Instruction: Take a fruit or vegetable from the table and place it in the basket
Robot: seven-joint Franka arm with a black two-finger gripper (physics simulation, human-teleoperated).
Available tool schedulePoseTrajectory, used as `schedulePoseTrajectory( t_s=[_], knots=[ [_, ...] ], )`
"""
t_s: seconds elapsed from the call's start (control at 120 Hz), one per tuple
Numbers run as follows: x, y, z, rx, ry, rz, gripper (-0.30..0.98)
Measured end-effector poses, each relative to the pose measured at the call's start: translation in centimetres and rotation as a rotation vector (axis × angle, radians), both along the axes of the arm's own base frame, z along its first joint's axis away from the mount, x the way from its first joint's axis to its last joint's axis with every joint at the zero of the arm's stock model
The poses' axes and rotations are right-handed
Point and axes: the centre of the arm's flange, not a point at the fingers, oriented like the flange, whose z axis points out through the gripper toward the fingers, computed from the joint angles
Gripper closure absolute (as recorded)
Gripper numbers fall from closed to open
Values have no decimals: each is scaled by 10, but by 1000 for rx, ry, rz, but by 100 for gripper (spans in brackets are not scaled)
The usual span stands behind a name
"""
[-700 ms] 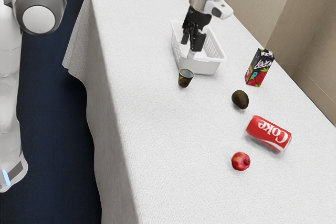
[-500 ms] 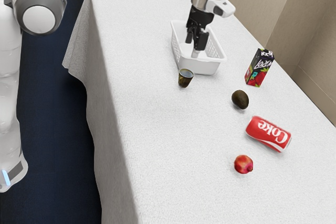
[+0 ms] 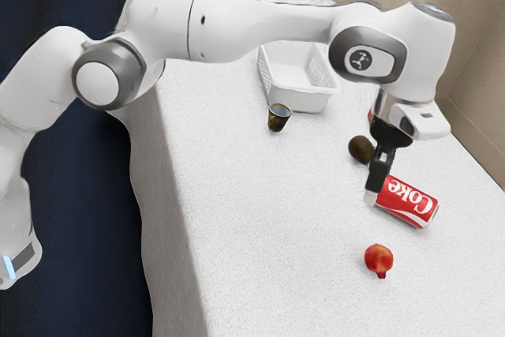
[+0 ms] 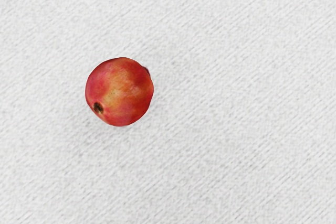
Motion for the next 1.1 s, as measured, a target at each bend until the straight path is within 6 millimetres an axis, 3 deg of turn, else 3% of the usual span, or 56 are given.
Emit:
schedulePoseTrajectory(
  t_s=[0.142,0.258,0.367,0.583,1.1],
  knots=[
    [24,-41,-45,-39,-10,-76,0],
    [35,-50,-68,-59,-19,-104,0],
    [41,-49,-75,-60,-36,-115,0],
    [60,-26,-94,-17,-54,-105,0],
    [76,-20,-142,-1,-31,-150,0]
  ],
)
